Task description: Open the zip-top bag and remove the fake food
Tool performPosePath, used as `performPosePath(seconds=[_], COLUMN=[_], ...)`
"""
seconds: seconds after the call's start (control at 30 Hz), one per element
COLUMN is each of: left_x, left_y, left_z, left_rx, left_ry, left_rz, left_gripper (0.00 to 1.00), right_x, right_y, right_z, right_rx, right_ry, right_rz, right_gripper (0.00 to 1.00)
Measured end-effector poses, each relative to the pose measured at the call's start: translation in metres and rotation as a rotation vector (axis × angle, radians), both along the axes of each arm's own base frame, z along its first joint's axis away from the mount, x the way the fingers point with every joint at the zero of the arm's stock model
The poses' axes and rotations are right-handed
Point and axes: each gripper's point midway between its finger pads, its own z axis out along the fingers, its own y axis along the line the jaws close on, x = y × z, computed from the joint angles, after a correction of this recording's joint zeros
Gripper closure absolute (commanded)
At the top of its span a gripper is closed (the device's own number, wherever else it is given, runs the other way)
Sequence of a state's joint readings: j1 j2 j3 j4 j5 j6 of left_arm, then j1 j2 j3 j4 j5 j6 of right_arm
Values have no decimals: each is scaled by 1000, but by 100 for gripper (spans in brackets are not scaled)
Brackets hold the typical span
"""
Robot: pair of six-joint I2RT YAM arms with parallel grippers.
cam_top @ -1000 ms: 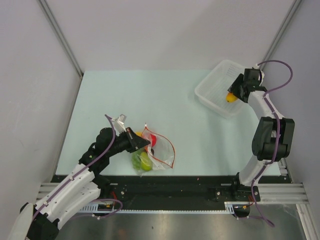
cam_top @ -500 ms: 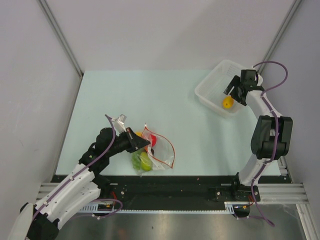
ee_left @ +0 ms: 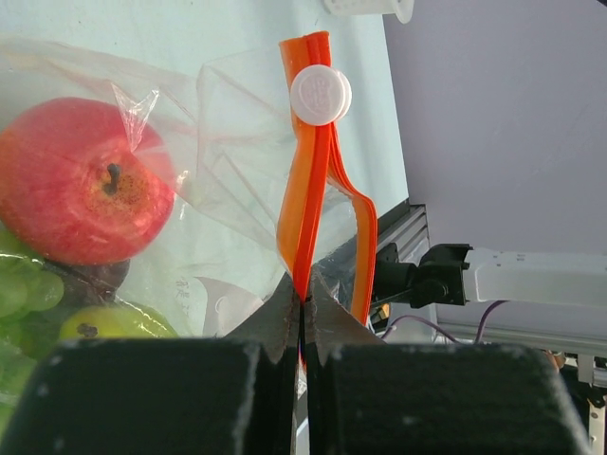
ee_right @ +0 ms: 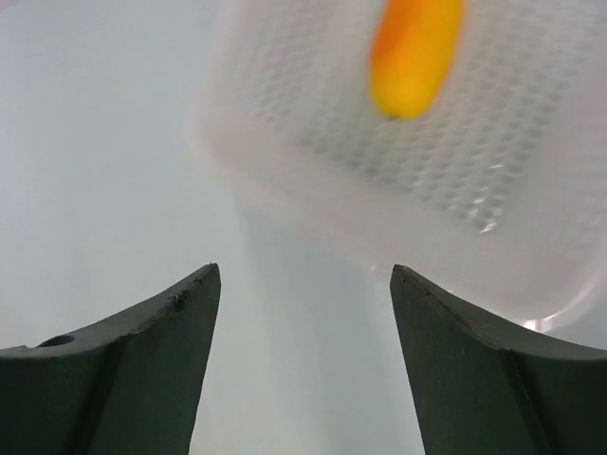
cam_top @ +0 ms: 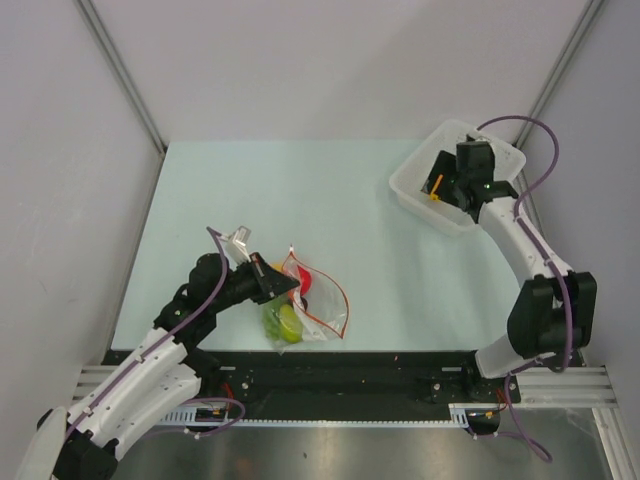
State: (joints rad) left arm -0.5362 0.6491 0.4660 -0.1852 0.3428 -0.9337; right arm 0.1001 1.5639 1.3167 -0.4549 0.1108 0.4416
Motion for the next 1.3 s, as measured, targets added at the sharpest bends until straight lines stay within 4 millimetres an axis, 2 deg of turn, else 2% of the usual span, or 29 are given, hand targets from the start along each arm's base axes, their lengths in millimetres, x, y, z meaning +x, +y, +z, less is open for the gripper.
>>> performPosePath(seconds=[0.07,0.17,0.4,0.5,0.53,0.63,0.8,1.0,1.17,1.3], left_x=[0,0,2,3,3,3,4,5,2,2], left_y=[0,0,-1,-2,-2,-2,-3,-3,-3,-3], left_z=[1,3,10,9,10,10,16,29,31,31], left_rx=[-1,-2,-7,-5,-4,-3,-7,-15,-19,-21], left_ry=[-2,-3,-13,-10,-9,-6,-15,-38,-40,-40], left_rz=[0,0,-1,-1,-1,-1,-1,-4,-11,-12], left_gripper=[100,100,100,100,100,100,100,100,100,100], right_x=[-18,-48,-139,-180,-193,-219,-236,-242,-243,-236], right_y=[36,84,174,213,225,250,278,313,325,327], right_z=[15,27,24,34,40,52,51,7,-24,-31], right_rx=[13,46,136,173,187,219,259,264,257,255], right_ry=[-45,-84,-105,-131,-145,-178,-182,-68,21,34], right_rz=[98,245,588,743,789,882,951,981,932,875], right_gripper=[29,37,60,71,78,84,89,94,95,95])
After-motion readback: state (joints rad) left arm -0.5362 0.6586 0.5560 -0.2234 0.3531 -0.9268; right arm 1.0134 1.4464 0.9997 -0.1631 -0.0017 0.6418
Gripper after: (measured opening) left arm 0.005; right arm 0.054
